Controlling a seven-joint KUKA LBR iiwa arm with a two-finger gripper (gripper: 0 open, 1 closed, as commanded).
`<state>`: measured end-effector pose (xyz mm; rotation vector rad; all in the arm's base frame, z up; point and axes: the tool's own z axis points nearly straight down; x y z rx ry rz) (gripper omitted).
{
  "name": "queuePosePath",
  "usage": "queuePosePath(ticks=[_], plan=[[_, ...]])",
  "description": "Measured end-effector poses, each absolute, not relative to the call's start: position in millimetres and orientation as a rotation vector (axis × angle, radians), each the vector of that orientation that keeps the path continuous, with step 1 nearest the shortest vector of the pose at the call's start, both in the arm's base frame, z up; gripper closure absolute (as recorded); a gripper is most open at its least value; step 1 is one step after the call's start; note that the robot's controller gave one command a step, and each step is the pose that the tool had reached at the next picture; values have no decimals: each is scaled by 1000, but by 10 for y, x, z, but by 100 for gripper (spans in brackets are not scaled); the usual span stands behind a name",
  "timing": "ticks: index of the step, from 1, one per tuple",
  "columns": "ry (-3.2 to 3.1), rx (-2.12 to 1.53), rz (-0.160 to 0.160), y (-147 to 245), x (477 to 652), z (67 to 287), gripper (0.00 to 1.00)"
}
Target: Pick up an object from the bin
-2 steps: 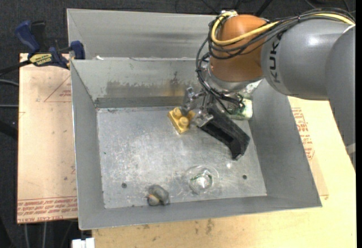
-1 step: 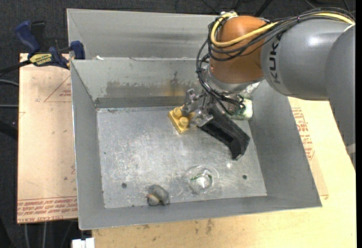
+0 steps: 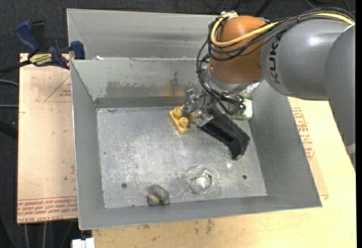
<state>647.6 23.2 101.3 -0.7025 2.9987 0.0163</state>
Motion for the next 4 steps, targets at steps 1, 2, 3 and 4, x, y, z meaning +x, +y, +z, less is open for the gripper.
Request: queuePosePath(ticks=[1,2,3,4], plan=[[2999,-702,17,231,6476,1011,100],[2999,-702,17,231,6476,1011,100],[2999,-702,17,230,6476,1011,100],[2999,-702,17,230,6476,1011,100]])
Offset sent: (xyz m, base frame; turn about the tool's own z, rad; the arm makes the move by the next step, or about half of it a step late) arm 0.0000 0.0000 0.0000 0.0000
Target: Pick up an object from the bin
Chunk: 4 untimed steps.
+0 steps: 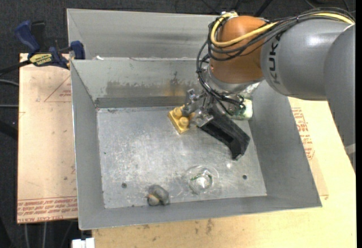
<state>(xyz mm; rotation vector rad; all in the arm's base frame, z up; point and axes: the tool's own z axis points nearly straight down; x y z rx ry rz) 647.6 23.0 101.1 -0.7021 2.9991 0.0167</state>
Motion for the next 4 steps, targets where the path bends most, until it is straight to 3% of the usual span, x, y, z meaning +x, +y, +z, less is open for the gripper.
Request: queuePosePath(ticks=[4], plan=[[2999,-702,17,230,6475,1010,100]])
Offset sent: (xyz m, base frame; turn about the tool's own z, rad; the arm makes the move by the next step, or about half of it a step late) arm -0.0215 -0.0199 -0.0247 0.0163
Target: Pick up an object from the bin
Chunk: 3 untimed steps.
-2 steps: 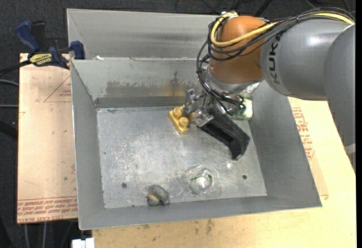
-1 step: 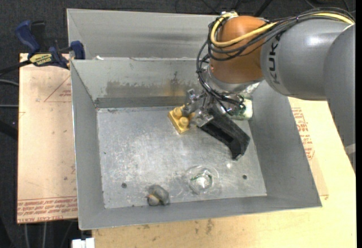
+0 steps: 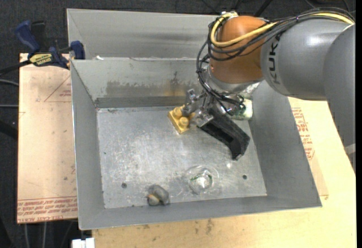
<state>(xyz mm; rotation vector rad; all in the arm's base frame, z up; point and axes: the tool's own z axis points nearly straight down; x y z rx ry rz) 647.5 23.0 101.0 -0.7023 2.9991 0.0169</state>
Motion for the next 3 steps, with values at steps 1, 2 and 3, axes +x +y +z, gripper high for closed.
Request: queuePosePath(ticks=[1,2,3], plan=[[2999,-702,17,230,6475,1010,100],[2999,-702,17,230,6475,1010,100],[2999,-702,17,230,6475,1009,100]])
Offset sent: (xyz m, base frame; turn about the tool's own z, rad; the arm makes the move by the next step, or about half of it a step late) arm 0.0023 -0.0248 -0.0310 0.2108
